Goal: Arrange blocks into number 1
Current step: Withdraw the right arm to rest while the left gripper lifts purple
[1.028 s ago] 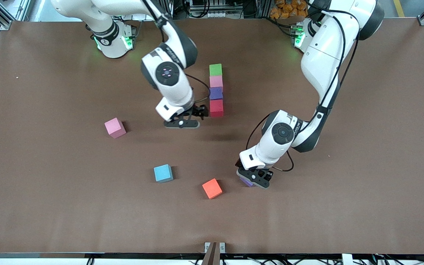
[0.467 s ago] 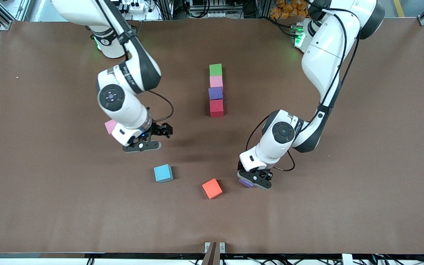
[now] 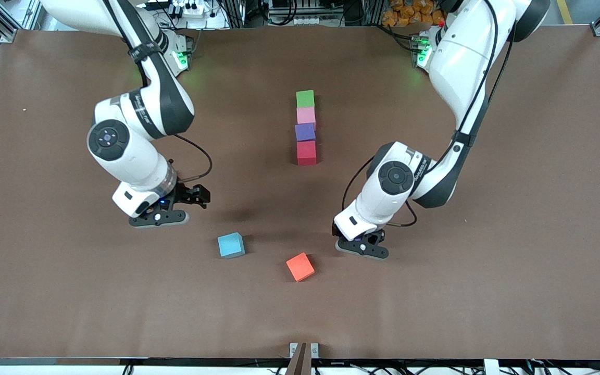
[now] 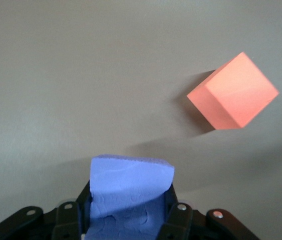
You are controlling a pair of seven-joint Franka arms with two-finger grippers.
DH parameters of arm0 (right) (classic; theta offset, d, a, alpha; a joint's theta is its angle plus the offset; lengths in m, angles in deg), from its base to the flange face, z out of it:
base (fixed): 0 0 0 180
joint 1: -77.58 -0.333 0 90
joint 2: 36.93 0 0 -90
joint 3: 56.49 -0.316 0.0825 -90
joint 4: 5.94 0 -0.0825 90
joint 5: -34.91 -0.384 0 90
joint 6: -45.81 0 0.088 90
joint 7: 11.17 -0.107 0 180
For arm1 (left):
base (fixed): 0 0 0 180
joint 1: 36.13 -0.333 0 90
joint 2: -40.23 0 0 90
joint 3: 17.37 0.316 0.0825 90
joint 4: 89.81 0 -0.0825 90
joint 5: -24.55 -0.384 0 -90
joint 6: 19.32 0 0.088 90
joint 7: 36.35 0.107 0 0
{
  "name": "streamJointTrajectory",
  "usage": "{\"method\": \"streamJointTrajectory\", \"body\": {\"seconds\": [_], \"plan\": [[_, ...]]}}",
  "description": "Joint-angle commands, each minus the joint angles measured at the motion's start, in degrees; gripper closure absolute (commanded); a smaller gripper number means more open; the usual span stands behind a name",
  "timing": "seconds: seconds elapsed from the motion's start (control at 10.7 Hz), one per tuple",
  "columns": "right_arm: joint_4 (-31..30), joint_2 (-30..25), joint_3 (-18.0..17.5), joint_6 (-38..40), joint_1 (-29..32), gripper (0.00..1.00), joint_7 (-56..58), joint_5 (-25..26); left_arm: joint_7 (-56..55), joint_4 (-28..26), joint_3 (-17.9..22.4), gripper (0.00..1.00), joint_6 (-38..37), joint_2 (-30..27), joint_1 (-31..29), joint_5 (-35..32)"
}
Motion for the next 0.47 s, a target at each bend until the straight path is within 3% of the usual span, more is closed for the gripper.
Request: {"method": "streamJointTrajectory", "body": {"seconds": [0.0,0.37], "plan": [[0.8,-5.0,-1.0,6.7,3.4,0.00,0.5,1.3,-7.8,-0.9,0.5,1.00,-3.0,-2.8,1.3,-1.8],[11.8,-5.4,-1.0,23.9,9.5,0.00,7.1,1.2,-15.2,-1.8,0.5,1.00,-3.0,-2.9,5.0,-1.8]]}}
